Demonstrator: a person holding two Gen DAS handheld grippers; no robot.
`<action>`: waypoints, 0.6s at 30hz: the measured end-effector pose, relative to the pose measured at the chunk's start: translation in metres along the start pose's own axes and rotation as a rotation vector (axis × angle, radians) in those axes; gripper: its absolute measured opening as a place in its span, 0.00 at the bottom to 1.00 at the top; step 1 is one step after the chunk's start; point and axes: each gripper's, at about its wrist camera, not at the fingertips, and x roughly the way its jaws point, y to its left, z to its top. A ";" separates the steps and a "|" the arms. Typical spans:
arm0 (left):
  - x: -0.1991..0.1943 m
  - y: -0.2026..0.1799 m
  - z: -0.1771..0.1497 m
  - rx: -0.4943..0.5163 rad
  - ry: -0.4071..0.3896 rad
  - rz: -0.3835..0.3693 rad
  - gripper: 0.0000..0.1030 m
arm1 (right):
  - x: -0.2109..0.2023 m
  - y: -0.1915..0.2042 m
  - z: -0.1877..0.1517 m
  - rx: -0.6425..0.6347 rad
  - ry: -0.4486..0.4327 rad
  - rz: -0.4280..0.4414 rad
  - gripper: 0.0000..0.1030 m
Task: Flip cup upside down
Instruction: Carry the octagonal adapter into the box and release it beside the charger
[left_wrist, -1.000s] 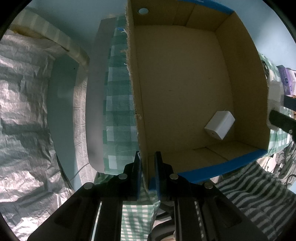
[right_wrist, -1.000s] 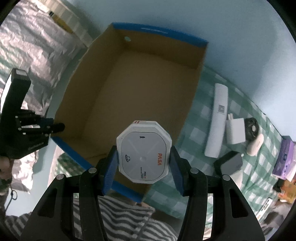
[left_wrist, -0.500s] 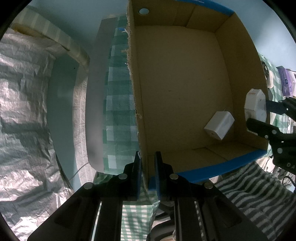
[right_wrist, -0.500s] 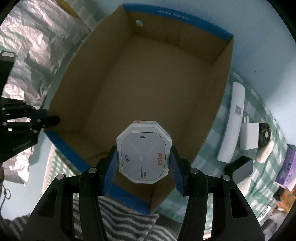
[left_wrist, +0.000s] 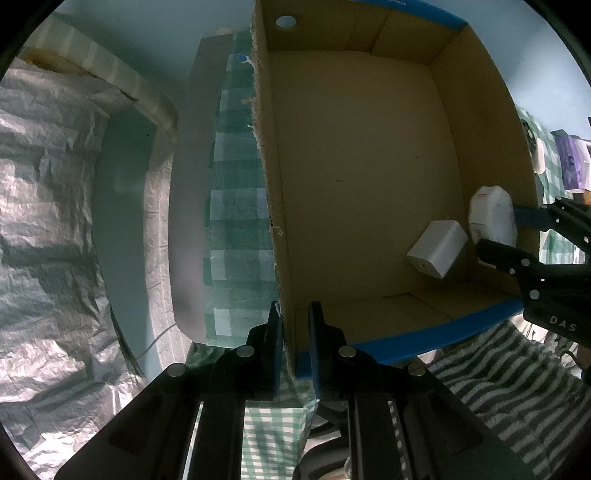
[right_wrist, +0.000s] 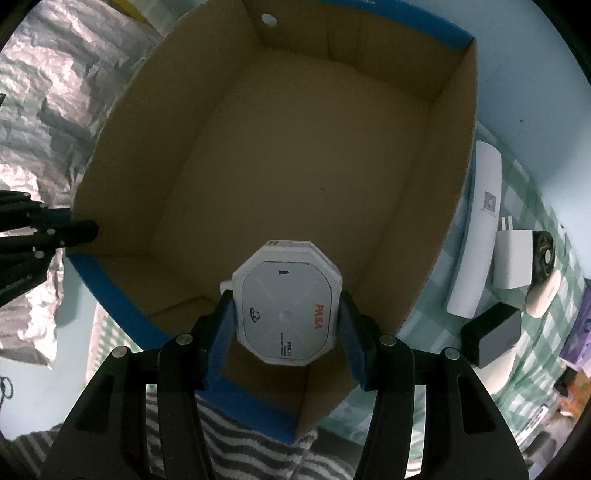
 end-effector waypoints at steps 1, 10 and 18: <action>0.000 0.000 0.000 0.000 0.000 0.002 0.12 | 0.000 0.002 0.000 0.000 -0.003 0.000 0.52; 0.001 0.000 -0.001 0.000 -0.004 -0.002 0.12 | -0.025 -0.015 -0.006 0.064 -0.050 0.039 0.55; 0.001 0.000 -0.001 -0.008 -0.005 -0.015 0.12 | -0.061 -0.038 -0.022 0.163 -0.122 0.062 0.58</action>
